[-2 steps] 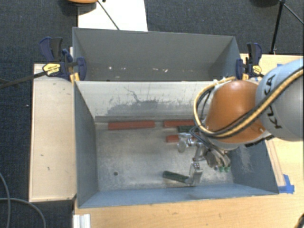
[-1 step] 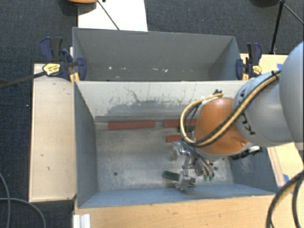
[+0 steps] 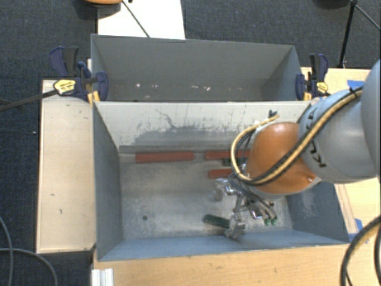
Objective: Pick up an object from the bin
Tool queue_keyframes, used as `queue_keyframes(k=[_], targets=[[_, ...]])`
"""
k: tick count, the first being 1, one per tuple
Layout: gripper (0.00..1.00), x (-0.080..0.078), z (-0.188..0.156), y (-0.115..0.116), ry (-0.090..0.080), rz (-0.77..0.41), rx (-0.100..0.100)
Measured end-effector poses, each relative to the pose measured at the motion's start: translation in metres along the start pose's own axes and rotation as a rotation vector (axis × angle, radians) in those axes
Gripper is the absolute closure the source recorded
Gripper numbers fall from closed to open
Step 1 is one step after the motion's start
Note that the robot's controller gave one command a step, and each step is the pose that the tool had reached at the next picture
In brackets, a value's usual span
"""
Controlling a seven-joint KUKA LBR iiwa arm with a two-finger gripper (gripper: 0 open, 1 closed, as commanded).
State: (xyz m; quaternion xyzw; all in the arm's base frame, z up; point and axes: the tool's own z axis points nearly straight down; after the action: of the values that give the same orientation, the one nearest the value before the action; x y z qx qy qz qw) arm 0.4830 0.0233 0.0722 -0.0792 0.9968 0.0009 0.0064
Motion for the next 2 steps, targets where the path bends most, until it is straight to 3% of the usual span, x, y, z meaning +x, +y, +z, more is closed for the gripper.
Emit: queue_keyframes(k=[1,2], targets=[[1.0,-0.0011,0.0022,0.0071,0.01,0.162,0.001],[1.0,-0.0011,0.0022,0.0071,0.01,0.163,0.001]])
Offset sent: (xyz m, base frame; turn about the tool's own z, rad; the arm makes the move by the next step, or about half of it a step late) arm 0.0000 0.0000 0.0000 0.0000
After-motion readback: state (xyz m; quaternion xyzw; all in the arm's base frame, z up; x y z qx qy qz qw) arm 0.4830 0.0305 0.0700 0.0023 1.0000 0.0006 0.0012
